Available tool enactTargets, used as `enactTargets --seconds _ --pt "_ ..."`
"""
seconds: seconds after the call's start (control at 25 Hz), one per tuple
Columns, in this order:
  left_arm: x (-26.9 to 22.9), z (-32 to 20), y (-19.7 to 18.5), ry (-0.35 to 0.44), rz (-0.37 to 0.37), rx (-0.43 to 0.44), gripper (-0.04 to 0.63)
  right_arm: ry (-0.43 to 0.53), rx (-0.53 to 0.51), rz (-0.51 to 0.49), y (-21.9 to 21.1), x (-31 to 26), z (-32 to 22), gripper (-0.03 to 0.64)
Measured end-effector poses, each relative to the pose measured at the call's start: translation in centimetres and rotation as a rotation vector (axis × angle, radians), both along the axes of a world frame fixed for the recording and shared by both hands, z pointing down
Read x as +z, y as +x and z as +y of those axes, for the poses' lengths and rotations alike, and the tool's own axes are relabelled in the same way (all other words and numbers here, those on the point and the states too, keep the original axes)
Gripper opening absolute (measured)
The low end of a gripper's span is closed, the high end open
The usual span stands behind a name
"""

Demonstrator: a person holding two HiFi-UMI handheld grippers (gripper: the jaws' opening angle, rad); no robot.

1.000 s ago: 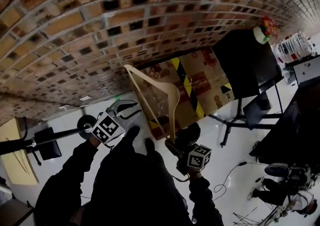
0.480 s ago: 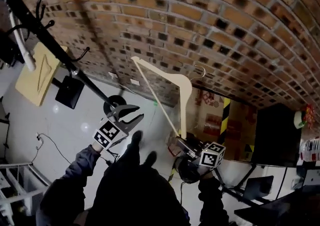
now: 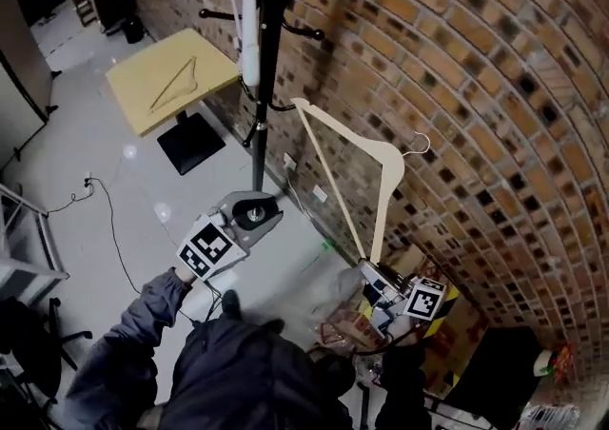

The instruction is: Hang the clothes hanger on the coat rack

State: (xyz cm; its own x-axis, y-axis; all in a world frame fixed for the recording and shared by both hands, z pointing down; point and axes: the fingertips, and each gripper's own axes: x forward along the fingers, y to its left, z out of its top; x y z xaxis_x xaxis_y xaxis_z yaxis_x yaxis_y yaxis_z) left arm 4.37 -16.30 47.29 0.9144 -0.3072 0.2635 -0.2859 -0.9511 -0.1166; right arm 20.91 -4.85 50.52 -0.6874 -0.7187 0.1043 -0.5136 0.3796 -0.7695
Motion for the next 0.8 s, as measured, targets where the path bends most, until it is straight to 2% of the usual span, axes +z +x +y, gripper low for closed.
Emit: enactTargets --seconds 0.16,0.28,0.44,0.56,0.8 --pt "0.1 -1.0 -4.3 -0.004 0.017 -0.054 0.106 0.010 0.013 0.026 -0.6 -1.5 -3.7 0.049" --pt "-0.6 -2.2 -5.7 0.010 0.024 -0.074 0.104 0.045 0.022 0.126 0.0 -3.6 -7.0 0.049" --pt "-3.5 -4.3 -5.8 0.067 0.022 -0.058 0.103 0.103 0.013 0.219 -0.1 -7.7 -11.0 0.049" --pt "-6.5 -5.6 -5.5 0.118 0.053 -0.047 0.101 0.138 0.011 0.281 0.0 -10.4 -13.9 0.049" --pt "-9.0 -6.5 -5.8 0.147 0.115 -0.047 0.095 0.161 0.024 0.291 -0.4 -14.4 -18.3 0.048"
